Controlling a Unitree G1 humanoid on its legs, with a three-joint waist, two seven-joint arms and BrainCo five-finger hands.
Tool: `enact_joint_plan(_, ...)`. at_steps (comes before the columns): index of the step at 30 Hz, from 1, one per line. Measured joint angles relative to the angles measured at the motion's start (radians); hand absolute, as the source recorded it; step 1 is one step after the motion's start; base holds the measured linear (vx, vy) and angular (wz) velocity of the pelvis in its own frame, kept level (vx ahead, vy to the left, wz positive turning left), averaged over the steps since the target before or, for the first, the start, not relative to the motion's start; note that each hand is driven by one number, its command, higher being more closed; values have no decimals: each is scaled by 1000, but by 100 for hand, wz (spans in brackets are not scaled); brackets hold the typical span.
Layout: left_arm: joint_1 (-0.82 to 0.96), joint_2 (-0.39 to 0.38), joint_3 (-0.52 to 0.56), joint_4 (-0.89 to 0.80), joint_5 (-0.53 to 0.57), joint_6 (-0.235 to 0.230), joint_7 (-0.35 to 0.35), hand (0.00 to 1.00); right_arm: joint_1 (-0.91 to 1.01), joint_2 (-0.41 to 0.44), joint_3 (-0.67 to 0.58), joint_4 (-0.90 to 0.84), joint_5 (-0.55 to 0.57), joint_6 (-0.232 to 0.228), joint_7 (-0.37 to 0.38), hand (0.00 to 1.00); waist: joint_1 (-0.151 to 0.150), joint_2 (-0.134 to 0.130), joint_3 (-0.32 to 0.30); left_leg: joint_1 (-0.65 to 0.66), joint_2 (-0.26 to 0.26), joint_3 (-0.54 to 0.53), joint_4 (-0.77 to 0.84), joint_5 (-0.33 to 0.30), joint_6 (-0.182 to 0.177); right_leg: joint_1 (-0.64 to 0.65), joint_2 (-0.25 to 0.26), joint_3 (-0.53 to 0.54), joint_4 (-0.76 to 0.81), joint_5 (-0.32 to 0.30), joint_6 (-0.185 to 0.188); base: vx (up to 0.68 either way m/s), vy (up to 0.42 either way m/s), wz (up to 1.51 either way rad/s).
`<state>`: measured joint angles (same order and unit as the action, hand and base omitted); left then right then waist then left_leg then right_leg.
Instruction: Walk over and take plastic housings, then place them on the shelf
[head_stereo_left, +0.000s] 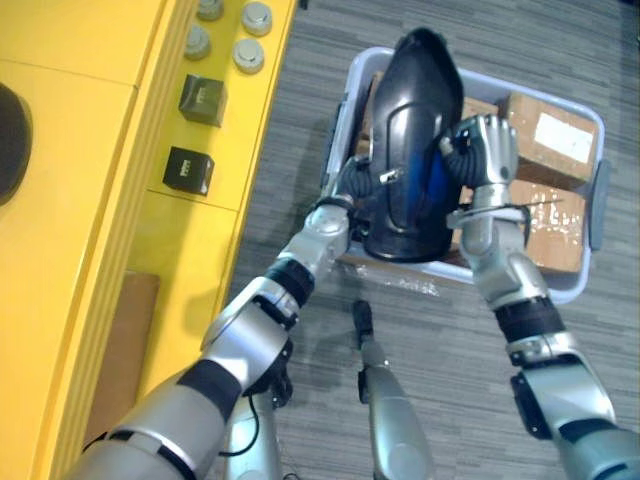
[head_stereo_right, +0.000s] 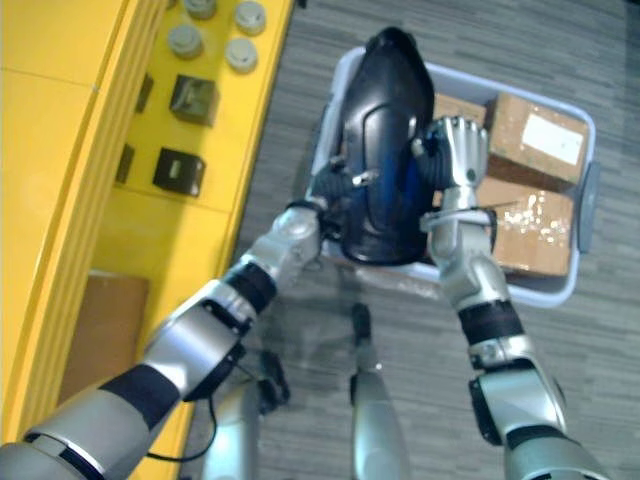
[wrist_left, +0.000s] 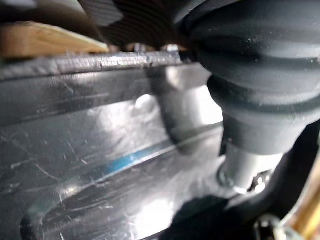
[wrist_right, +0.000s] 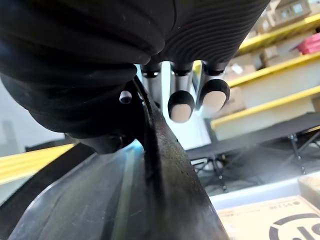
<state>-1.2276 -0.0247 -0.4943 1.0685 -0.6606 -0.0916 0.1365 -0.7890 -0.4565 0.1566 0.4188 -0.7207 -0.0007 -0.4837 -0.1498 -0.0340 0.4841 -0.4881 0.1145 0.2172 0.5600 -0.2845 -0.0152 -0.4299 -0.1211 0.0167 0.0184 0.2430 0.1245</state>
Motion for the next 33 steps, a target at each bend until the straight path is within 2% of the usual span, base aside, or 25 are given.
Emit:
enact_joint_plan(4,94,1,-17,-77,-47,-6,0,100,90,0,-1,-79,-2,-1,-5,100,0,-1,-1,34,-2,-16,-10,1,-2,40,0,-18,1,-12,2,-14,-20,13)
enact_joint_plan(8,194,13,-34,-180,-116,-37,1,100,186,2,-7,-189,-21,-5,-26,100,9,-11,-7,78,-8,-18,-36,7,-4,55,-6,-23,45,-52,2,-24,-44,6)
enact_joint_plan(13,303,18,-46,-294,-127,-51,2,100,301,22,-31,-294,-42,-5,-29,100,14,-15,-11,151,-16,-42,-75,17,-14,123,-7,-49,49,-76,-3,10,-38,13)
enact_joint_plan(16,401,29,-78,-382,-105,-63,19,100,399,43,-50,-354,-53,-25,-34,100,28,-23,-72,180,-18,-57,-115,29,-25,137,-7,-72,67,-103,-9,31,-40,16)
enact_joint_plan(18,442,45,-82,-430,-88,-63,19,100,434,64,-53,-389,-70,-26,-36,100,30,-27,-85,208,-20,-60,-135,37,-28,156,-7,-75,67,-111,-13,42,-26,13)
enact_joint_plan(19,468,52,-85,-462,-73,-63,20,100,459,76,-58,-412,-80,-27,-39,0,31,-26,-95,223,-21,-64,-145,38,-30,169,-8,-81,68,-120,-11,52,-25,14)
enact_joint_plan(21,538,58,-100,-517,-38,-63,23,100,538,100,-66,-463,-90,-42,-41,0,36,-26,-155,250,-21,-72,-175,43,-36,189,-7,-99,67,-132,-18,58,-22,12)
enact_joint_plan(26,651,57,-106,-629,47,-63,41,100,674,153,-99,-574,-120,-66,-42,0,57,-23,-236,323,-23,-73,-230,48,-43,244,-7,-107,57,-154,-17,70,3,4)
enact_joint_plan(31,779,54,-82,-783,253,-63,70,100,807,255,-128,-705,-117,-104,-42,0,63,-19,-304,360,-26,-94,-267,58,-49,288,-8,-141,35,-158,-23,35,3,12)
enact_joint_plan(33,820,48,-67,-831,331,-62,85,100,840,291,-127,-742,-106,-114,-41,0,68,-18,-311,388,-26,-96,-280,61,-51,314,-7,-147,28,-159,-25,18,-2,6)
